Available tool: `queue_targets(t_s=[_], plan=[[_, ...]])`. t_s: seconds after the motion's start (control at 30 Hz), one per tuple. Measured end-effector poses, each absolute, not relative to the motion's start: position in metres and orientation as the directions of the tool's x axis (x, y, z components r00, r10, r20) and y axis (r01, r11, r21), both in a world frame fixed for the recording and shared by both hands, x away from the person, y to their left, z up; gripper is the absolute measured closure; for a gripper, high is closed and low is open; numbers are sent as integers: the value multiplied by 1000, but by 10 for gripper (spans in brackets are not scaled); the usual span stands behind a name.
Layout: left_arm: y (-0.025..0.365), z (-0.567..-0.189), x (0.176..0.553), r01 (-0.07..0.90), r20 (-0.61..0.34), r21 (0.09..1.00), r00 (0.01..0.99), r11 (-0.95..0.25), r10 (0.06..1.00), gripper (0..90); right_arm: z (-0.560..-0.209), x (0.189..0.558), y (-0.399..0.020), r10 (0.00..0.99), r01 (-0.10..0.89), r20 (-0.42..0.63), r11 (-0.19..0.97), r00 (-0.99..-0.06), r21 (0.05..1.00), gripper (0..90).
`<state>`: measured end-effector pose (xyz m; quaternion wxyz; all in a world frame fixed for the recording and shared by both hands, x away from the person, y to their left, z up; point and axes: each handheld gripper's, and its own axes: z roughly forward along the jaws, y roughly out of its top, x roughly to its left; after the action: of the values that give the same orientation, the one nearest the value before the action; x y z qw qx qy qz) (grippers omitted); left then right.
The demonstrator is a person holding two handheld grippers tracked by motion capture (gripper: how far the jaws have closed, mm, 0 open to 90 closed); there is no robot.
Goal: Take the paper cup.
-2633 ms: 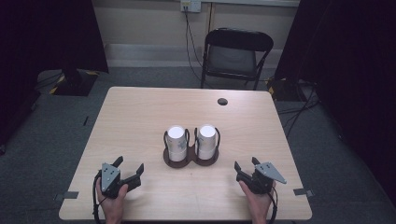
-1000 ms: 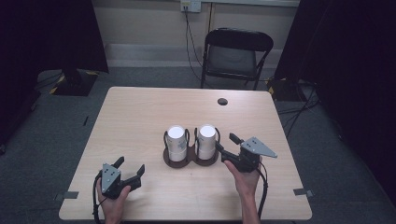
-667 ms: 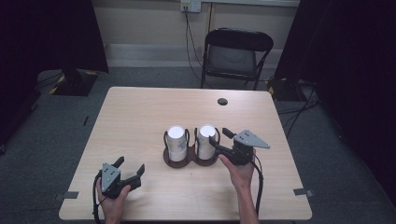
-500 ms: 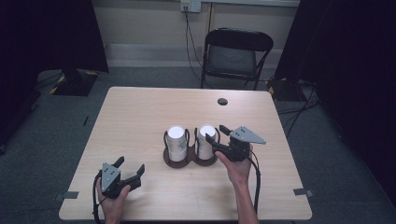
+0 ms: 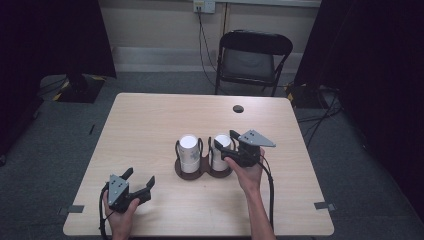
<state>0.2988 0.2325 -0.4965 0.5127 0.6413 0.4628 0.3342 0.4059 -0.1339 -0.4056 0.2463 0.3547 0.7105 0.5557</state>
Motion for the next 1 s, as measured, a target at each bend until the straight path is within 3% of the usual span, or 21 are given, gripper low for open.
queue_targets(t_s=[0.73, 1.0], plan=[[235, -497, 298, 240, -65, 970, 360, -25, 931, 162, -415, 415, -124, 773, 273, 48, 165, -633, 948, 300], [236, -497, 298, 242, -76, 970, 356, -13, 932, 163, -416, 416, -121, 783, 270, 4, 209, -622, 940, 350]])
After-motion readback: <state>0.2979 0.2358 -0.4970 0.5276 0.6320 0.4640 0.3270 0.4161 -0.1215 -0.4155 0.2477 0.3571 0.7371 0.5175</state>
